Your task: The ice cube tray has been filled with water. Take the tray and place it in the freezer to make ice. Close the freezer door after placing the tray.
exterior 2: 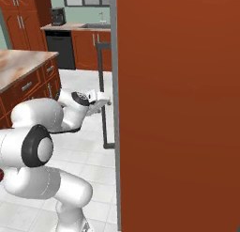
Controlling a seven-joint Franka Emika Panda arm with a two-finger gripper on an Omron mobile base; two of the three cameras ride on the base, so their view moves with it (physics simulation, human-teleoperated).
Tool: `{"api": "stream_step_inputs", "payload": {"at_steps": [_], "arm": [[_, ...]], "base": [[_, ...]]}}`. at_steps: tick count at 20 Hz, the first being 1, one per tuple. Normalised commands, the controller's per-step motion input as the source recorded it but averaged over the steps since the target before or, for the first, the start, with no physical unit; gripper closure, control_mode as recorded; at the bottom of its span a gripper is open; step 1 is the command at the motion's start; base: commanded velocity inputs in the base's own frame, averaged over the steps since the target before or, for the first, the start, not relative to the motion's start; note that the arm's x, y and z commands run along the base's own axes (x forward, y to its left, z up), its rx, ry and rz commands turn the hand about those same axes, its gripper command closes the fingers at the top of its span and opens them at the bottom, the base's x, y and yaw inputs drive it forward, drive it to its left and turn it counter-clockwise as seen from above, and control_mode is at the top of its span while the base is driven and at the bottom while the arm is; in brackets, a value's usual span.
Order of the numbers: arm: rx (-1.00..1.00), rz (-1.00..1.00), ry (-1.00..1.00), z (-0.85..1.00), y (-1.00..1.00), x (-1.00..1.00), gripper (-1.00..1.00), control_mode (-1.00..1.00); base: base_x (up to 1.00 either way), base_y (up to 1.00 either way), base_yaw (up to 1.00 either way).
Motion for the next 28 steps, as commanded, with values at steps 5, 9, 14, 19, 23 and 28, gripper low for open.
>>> {"api": "stream_step_inputs", "payload": {"at_steps": [5, 9, 14, 19, 23, 28], "arm": [[0.0, -0.38, -0.05, -0.01, -0.25, 0.14, -1.0, -1.0], [0.0, -0.36, -0.08, 0.0, -0.24, 0.21, -1.0, -1.0], [0.0, -0.24, -0.13, -0.01, -0.19, 0.4, -1.0, -1.0], [0.0, -0.21, -0.15, -0.05, -0.24, 0.23, -1.0, -1.0], [0.0, -0.23, -0.18, -0.07, -0.34, 0.03, -1.0, -1.0], [0.0, -0.28, -0.17, -0.1, -0.42, 0.02, -1.0, -1.0]], "base": [[0.0, 0.0, 0.0], [0.0, 0.0, 0.0], [0.0, 0.0, 0.0], [0.0, 0.0, 0.0], [0.0, 0.0, 0.0], [0.0, 0.0, 0.0]]}}
